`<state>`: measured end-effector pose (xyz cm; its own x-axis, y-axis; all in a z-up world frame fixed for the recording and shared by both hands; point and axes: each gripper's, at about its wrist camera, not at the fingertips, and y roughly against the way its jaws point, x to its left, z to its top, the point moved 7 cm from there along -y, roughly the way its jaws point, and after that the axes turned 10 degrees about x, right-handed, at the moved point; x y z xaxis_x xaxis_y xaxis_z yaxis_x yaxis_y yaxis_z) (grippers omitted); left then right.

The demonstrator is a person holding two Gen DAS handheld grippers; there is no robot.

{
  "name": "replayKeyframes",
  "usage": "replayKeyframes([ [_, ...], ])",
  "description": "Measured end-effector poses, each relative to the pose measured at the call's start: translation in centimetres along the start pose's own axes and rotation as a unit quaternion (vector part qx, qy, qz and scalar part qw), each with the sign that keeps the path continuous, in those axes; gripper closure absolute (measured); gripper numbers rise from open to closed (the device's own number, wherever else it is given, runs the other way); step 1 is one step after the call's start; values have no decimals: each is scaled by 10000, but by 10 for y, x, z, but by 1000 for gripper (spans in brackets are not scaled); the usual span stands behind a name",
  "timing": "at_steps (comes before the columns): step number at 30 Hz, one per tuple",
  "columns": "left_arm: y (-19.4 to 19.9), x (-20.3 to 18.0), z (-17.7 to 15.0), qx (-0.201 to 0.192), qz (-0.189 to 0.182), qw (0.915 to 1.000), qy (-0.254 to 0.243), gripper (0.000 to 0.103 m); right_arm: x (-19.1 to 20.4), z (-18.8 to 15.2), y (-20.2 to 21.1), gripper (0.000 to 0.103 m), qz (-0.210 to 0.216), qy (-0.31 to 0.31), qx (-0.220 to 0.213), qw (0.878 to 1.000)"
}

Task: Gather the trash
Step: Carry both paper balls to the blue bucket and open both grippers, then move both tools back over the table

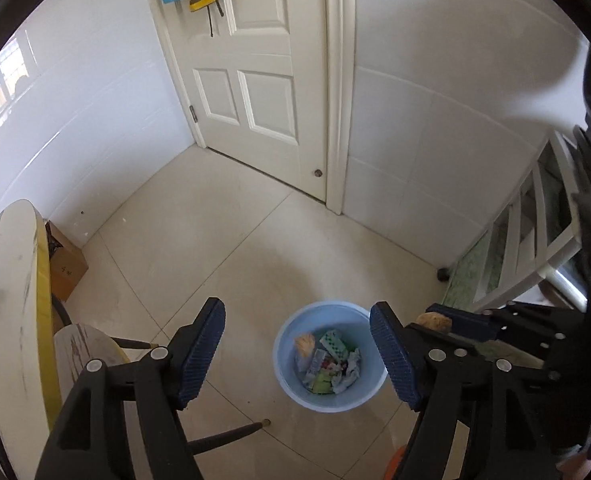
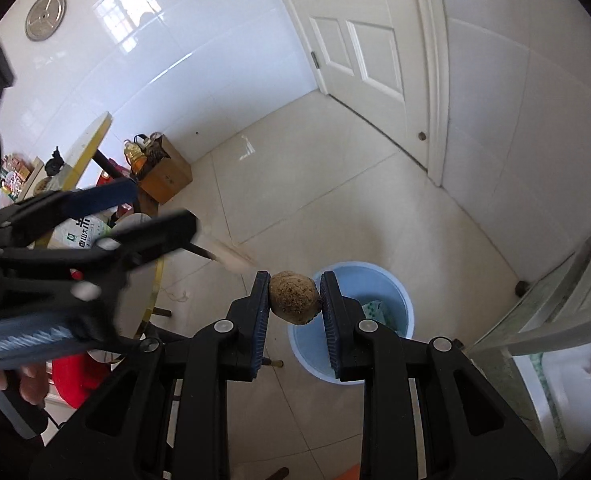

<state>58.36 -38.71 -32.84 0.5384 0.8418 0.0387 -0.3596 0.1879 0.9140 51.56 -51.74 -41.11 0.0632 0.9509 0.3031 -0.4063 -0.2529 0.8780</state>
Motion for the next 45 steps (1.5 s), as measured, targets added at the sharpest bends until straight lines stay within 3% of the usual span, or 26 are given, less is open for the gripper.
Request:
replayKeyframes([
  [5,14,4,-6,-123,43,9999,91,32,5,4,-1,77,-21,-24,-1,10000],
  [10,50,13,-25,-344,12,9993,148,31,24,4,20,57,-118,96,-134,9998],
  [15,102,25,-52,-677,-17,9975,186,28,57,5,62,54,-218,256,-446,9984],
  [18,137,37,-73,-939,25,9954,198,21,87,6,90,46,-230,458,-685,9963],
  [24,203,78,-121,-1360,147,9899,370,16,165,5,132,42,-193,999,-1031,9895],
  [32,262,164,-190,-1675,699,9802,794,11,273,15,131,41,-163,1756,-1098,9782],
  [37,260,223,-207,-1529,889,9765,1235,11,317,28,105,40,-109,2088,-925,9735],
  [41,235,271,-207,-1332,611,9752,1659,12,337,45,75,40,-19,2293,-714,9707],
  [43,222,292,-203,-1274,655,9735,1784,12,345,55,58,31,-23,2452,-546,9679],
  [45,205,308,-197,-1225,749,9734,1784,12,356,66,38,30,-112,2711,-504,9612],
])
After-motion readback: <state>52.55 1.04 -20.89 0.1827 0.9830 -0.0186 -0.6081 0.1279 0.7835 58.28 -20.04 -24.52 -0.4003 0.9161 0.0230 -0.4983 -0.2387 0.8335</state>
